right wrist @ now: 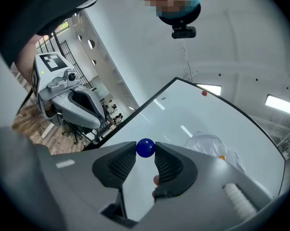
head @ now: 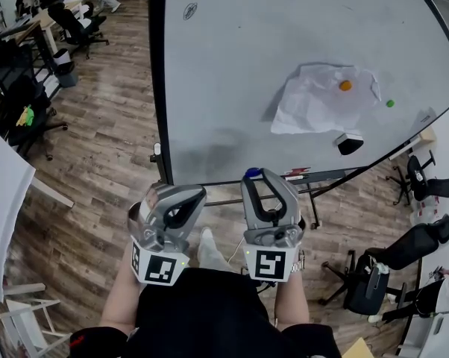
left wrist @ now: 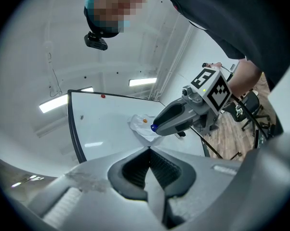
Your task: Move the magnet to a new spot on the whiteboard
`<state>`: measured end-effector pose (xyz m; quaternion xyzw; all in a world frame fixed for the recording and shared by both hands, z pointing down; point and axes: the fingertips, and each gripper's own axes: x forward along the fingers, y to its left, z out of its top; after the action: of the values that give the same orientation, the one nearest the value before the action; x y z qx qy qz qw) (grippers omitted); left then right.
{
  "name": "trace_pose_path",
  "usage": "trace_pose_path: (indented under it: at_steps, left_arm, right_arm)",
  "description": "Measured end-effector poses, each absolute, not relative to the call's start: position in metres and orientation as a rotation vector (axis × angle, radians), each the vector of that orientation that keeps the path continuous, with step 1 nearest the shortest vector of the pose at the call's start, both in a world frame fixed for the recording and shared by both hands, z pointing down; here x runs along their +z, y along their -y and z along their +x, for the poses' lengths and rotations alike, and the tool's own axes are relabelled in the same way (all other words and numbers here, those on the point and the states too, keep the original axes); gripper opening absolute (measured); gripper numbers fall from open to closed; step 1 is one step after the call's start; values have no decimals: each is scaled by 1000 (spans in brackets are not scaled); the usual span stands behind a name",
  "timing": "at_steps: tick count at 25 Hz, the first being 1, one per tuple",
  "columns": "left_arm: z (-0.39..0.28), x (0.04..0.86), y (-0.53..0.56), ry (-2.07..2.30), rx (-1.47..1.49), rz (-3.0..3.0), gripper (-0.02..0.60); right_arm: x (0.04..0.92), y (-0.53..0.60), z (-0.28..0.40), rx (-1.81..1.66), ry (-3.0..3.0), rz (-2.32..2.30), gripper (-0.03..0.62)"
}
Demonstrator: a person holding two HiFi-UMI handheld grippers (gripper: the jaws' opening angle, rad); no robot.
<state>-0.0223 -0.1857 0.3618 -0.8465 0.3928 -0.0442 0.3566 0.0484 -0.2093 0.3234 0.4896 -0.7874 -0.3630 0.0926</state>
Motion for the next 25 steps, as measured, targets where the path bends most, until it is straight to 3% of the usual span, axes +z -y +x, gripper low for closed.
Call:
trace_pose_path:
  at_steps: [25]
  left_arm:
    - [-48, 357, 213, -1087, -118, -2161, 2]
  right_arm:
    - [292, 261, 26, -1183, 2318, 1421, 124]
